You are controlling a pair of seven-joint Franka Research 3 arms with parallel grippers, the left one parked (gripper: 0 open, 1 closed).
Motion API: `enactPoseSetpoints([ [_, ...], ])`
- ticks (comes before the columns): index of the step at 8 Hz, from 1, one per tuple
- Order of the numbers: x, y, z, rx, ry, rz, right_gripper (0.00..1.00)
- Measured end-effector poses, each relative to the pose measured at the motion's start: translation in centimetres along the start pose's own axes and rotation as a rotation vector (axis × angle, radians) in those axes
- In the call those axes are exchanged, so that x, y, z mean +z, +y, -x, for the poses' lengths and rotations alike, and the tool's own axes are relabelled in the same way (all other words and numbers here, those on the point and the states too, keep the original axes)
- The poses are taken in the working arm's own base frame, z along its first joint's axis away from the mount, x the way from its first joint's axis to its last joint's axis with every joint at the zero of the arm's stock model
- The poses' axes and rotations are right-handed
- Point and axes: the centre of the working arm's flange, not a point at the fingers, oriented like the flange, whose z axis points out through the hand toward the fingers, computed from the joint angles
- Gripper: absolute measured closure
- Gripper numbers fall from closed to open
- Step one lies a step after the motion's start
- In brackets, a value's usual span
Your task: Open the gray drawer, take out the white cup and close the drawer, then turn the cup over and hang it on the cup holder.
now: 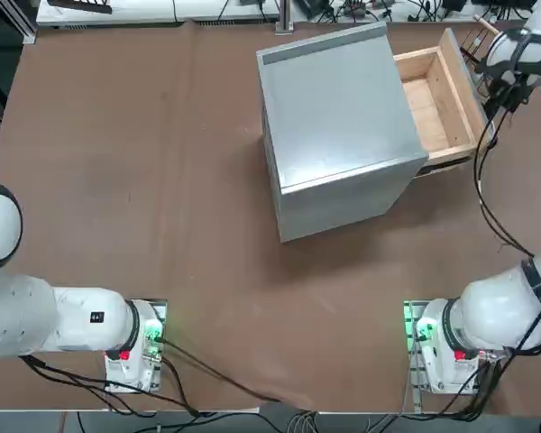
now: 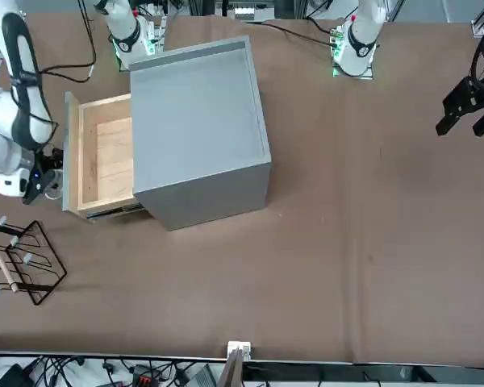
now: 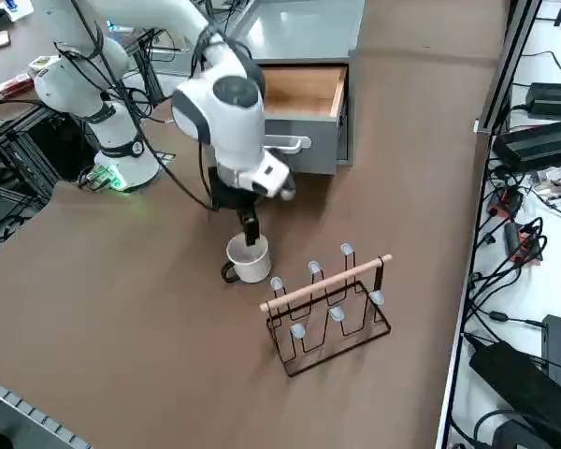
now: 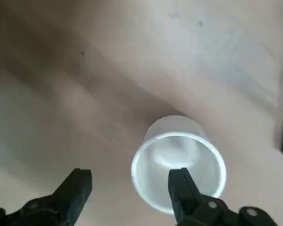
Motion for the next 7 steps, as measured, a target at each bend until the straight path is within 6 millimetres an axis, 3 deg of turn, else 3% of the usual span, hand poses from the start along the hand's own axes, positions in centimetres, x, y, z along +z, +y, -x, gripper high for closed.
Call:
enactPoseSetpoints([
  [3,-9.3,-1.3,-1.7,-0.022,0.021,0.008,0.03],
  [4,-10.5,-1.8,-2.6,-0.008,0.023,0.012,0.07],
  [5,-10.5,-2.5,-3.7,-0.007,0.019,0.012,0.18],
  [7,-9.9,-4.1,-6.1,0.000,0.012,0.003,0.63],
])
